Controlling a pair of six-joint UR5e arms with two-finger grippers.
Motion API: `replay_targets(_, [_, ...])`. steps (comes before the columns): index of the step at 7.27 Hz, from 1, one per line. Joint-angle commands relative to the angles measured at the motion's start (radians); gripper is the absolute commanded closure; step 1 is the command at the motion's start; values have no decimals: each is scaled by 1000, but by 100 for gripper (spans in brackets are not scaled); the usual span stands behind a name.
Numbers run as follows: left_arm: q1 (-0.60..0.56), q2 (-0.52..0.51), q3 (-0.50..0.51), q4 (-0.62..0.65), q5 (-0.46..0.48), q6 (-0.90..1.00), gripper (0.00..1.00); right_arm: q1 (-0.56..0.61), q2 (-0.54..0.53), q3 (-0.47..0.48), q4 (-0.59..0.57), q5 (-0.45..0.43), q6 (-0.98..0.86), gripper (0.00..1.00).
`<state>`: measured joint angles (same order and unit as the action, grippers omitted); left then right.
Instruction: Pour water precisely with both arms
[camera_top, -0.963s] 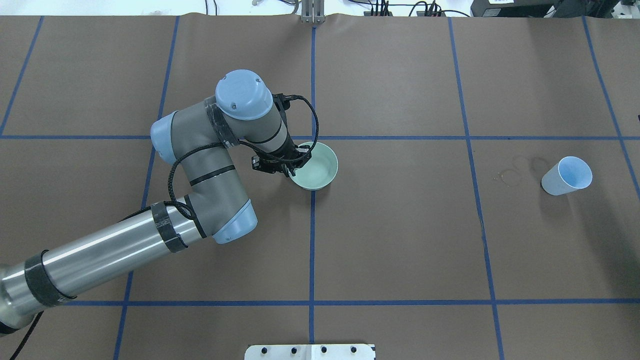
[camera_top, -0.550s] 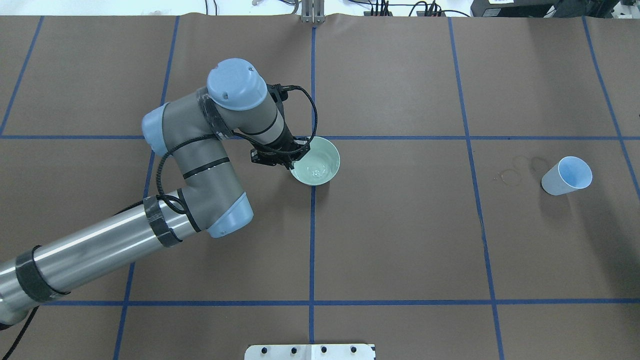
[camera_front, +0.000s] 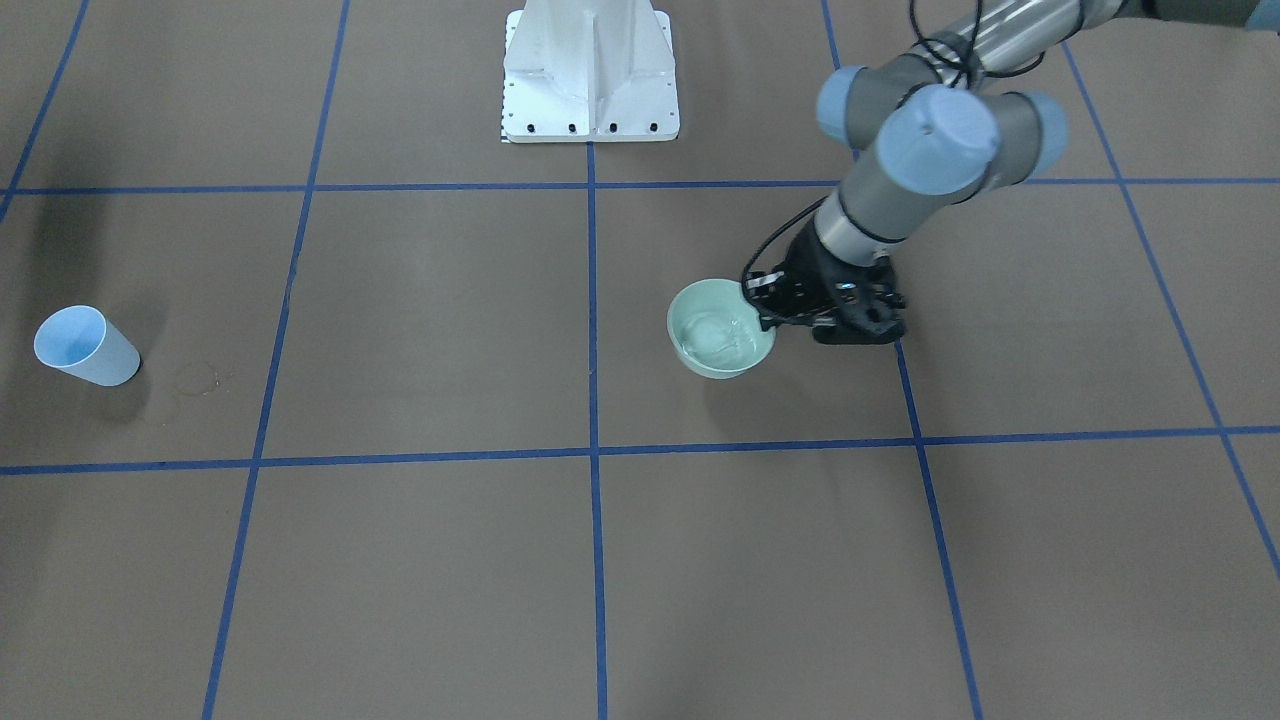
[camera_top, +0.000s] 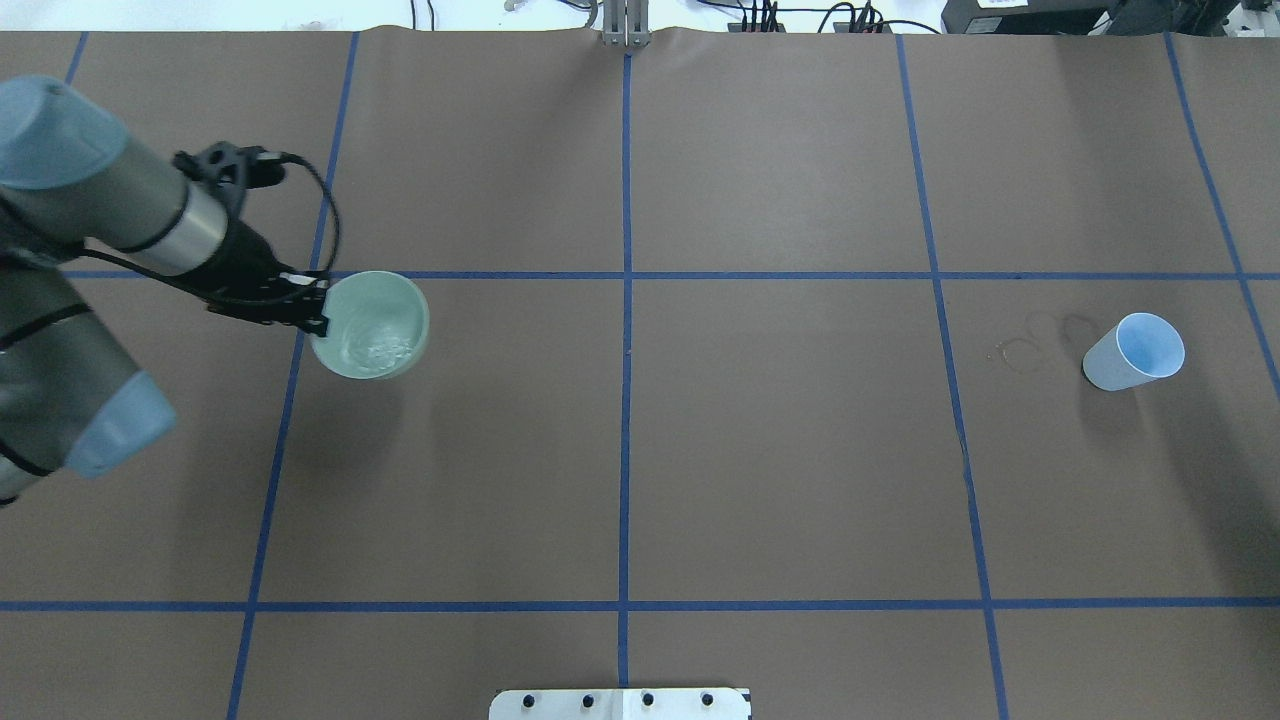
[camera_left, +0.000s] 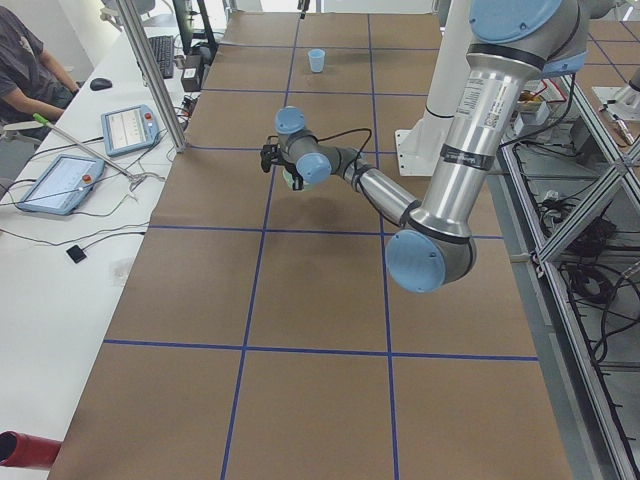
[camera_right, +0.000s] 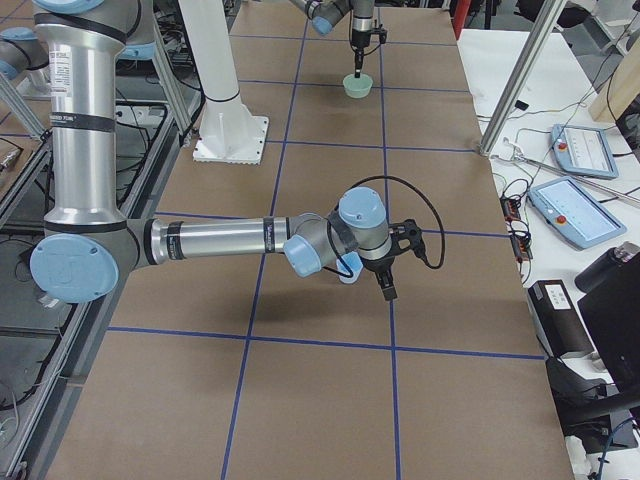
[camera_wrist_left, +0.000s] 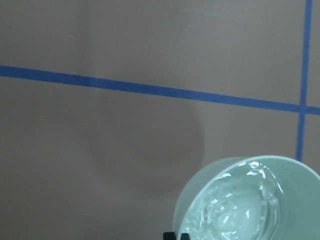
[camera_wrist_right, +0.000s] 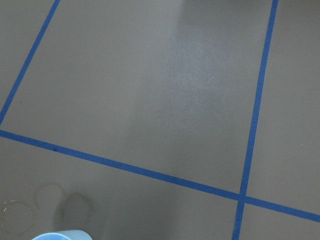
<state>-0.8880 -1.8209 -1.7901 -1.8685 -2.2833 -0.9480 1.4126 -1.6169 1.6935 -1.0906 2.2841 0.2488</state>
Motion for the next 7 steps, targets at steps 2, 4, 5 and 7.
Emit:
replay_targets(2, [-242,198,67,0,-168,427,100,-1,0,5,0,0,1,0])
replay_targets(4, [-307,210,190,-1,-196,576,100,0,-3,5,0,0,0,0])
replay_targets(5, [-305,209,202,-1,-196,577,100,0,-7,12,0,0,1,0])
replay_targets(7, [-302,198,239,0,-194,575,100,0,-9,15,0,0,1,0])
